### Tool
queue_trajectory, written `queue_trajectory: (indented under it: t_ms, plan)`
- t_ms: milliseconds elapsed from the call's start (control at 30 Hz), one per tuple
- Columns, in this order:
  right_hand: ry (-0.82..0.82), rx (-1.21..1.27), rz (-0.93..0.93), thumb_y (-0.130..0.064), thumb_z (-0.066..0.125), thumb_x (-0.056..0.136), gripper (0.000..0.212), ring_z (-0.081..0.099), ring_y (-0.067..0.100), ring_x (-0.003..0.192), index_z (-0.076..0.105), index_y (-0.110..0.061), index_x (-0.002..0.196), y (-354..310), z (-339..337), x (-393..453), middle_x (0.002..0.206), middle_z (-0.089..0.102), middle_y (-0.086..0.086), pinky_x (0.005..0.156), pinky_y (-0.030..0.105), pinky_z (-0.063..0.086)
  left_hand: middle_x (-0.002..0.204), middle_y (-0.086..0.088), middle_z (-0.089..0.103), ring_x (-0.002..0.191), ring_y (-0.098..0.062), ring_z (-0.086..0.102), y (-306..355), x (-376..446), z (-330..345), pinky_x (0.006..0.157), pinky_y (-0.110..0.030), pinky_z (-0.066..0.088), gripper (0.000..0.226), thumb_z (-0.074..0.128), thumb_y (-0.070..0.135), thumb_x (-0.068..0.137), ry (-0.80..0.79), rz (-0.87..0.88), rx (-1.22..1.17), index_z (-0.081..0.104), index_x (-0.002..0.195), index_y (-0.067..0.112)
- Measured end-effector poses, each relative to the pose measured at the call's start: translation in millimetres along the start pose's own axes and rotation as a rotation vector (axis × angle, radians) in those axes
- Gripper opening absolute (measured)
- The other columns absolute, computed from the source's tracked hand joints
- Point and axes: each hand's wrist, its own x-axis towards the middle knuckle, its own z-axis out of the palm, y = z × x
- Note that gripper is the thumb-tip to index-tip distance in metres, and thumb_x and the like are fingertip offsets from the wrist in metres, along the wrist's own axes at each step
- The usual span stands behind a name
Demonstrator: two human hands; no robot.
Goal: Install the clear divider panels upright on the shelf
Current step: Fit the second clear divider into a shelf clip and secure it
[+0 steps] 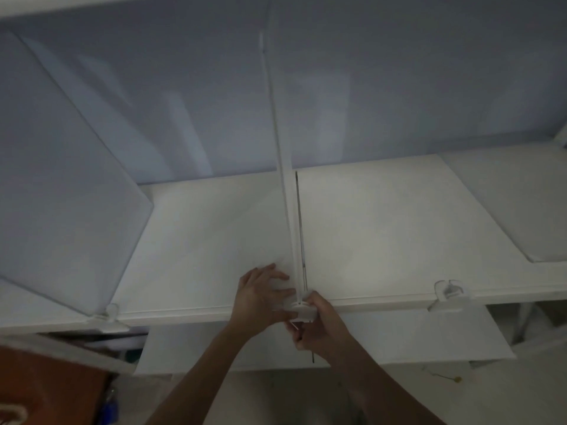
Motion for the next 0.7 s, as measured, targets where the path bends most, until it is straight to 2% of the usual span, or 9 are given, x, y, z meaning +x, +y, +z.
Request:
queue_trajectory:
  t_ms: [100, 200, 333, 433, 533, 600, 700]
  plan:
    - [-0.007, 0.009, 0.008, -0.022, 0.054, 0.077, 0.027, 0.044, 0.021, 0.058, 0.063, -0.011, 0.054, -0.8, -1.4, -2.9, 0.066, 0.049, 0.008, 0.054, 0.025, 0.024, 0.111, 0.009, 0.05, 0.103, -0.013, 0.045, -1.3, -0.7, 3.6, 0.087, -0.033, 0.033, 0.077, 0.09, 0.044, 0.034, 0.02, 0.001, 0.021, 0.054, 0.1, 0.031]
    - [-0.024, -0.017, 0.013, -0.028, 0.054, 0.078, 0.017, 0.045, 0.02, 0.056, 0.057, -0.013, 0.069, -5.8, -7.3, -1.5, 0.066, 0.048, 0.006, 0.05, 0.021, 0.028, 0.103, 0.013, 0.061, 0.108, -0.011, 0.045, -3.2, -1.6, 9.0, 0.091, -0.034, 0.033, 0.045, 0.072, 0.062, 0.049, -0.055, -0.048, 0.061, 0.07, 0.084, 0.034]
    - [-0.023, 0.01, 0.04, -0.03, 0.054, 0.081, 0.019, 0.049, 0.018, 0.051, 0.056, -0.013, 0.073, -7.1, -12.9, -0.8, 0.066, 0.048, 0.006, 0.048, 0.02, 0.031, 0.099, 0.011, 0.066, 0.111, -0.008, 0.042, -5.9, -3.8, 16.1, 0.098, -0.031, 0.027, 0.05, 0.062, 0.068, 0.051, -0.099, -0.119, 0.088, 0.073, 0.082, 0.03]
    - [-0.01, 0.031, 0.042, -0.029, 0.055, 0.08, 0.02, 0.048, 0.019, 0.058, 0.057, -0.013, 0.068, -6.0, -12.7, -2.4, 0.063, 0.053, 0.005, 0.054, 0.025, 0.026, 0.098, 0.011, 0.066, 0.11, -0.008, 0.043, -6.9, -2.5, 15.8, 0.097, -0.029, 0.027, 0.044, 0.061, 0.067, 0.051, -0.105, -0.06, 0.103, 0.074, 0.079, 0.035]
    - [-0.017, 0.001, 0.02, -0.028, 0.063, 0.072, 0.013, 0.056, 0.02, 0.065, 0.062, -0.014, 0.074, -5.5, -13.1, -7.8, 0.068, 0.059, 0.005, 0.058, 0.027, 0.032, 0.098, 0.012, 0.066, 0.109, -0.008, 0.045, -8.5, -2.1, 15.7, 0.097, -0.029, 0.028, 0.043, 0.062, 0.064, 0.05, -0.119, -0.071, 0.102, 0.073, 0.081, 0.036]
    - [-0.04, -0.006, 0.0, -0.031, 0.07, 0.065, 0.023, 0.059, 0.021, 0.071, 0.066, -0.013, 0.078, -5.6, -17.6, -14.7, 0.072, 0.062, 0.007, 0.063, 0.027, 0.039, 0.099, 0.014, 0.066, 0.11, -0.009, 0.047, -8.5, -4.7, 15.6, 0.098, -0.03, 0.029, 0.046, 0.063, 0.064, 0.05, -0.147, -0.079, 0.1, 0.072, 0.086, 0.037]
    - [-0.03, 0.001, -0.019, -0.042, 0.073, 0.069, 0.046, 0.063, 0.029, 0.084, 0.066, -0.007, 0.098, -9.1, -29.3, -28.4, 0.089, 0.062, 0.016, 0.077, 0.034, 0.051, 0.1, 0.014, 0.066, 0.112, -0.009, 0.047, -12.4, -7.8, 15.2, 0.099, -0.03, 0.027, 0.051, 0.063, 0.064, 0.052, -0.192, -0.053, 0.094, 0.062, 0.097, 0.041]
